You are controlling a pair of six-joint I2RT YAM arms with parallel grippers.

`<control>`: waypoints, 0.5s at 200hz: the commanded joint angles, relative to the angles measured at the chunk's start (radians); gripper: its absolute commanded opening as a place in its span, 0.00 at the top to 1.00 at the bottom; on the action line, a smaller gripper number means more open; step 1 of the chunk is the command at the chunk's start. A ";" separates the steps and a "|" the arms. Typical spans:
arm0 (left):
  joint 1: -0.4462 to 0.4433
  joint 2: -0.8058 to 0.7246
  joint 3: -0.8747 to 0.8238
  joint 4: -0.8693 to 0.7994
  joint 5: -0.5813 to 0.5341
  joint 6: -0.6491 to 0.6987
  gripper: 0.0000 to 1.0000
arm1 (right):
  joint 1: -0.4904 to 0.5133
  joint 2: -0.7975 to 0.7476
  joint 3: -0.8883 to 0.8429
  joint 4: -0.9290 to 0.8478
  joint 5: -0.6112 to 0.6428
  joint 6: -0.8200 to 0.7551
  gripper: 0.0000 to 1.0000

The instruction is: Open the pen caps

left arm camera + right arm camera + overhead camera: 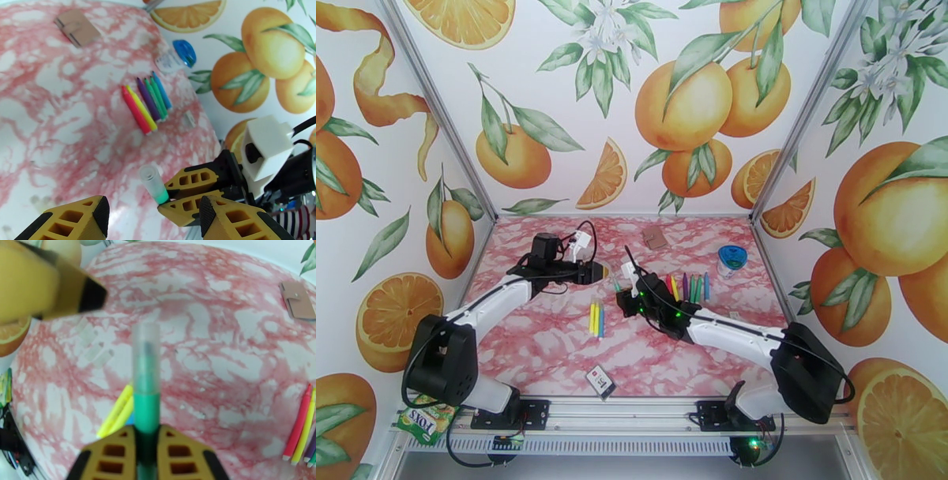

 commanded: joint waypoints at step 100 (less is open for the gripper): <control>-0.044 0.049 0.069 0.036 0.047 0.011 0.41 | 0.017 -0.030 0.064 0.028 -0.045 -0.056 0.86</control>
